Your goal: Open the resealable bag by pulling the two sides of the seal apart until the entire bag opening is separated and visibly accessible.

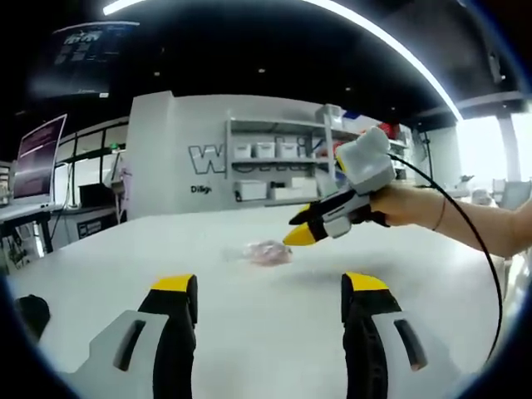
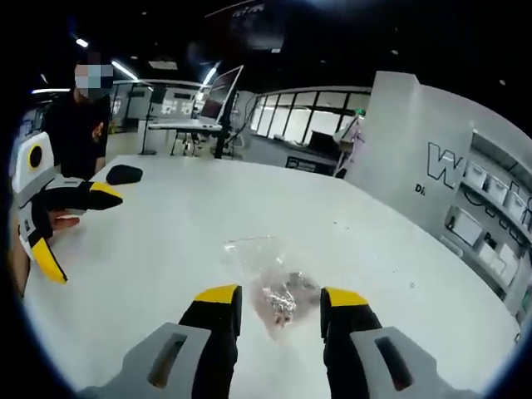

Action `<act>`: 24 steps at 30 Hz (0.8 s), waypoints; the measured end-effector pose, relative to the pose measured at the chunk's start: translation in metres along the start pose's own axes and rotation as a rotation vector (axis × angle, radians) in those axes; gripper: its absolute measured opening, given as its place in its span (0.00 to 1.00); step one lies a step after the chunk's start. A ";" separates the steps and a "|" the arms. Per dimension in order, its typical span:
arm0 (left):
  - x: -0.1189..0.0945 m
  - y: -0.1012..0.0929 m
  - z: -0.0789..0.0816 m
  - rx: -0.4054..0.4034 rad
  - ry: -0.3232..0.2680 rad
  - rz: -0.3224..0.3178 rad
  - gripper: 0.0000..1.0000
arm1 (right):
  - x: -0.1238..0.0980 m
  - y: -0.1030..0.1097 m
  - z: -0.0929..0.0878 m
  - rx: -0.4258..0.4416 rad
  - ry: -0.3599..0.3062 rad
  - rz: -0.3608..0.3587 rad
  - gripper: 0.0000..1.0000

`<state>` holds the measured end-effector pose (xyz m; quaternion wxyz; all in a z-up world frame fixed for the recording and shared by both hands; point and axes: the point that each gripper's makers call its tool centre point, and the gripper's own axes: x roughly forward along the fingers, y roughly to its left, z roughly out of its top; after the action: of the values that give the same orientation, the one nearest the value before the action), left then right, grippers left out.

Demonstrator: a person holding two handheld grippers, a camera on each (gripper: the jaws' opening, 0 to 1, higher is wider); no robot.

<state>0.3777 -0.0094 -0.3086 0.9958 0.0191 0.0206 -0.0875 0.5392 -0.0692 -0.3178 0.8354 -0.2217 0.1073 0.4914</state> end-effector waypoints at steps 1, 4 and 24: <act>0.000 0.000 0.000 0.001 0.000 0.000 0.70 | 0.001 -0.001 0.000 -0.001 0.002 0.001 0.36; 0.001 -0.001 0.000 0.002 0.000 0.000 0.70 | 0.004 -0.002 -0.001 -0.004 0.008 0.006 0.36; 0.007 -0.001 -0.002 0.029 0.021 0.006 0.70 | 0.028 -0.009 -0.012 -0.018 0.040 0.027 0.32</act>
<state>0.3843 -0.0115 -0.3113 0.9954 0.0344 0.0297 -0.0844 0.5617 -0.0567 -0.3371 0.8242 -0.2377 0.1226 0.4991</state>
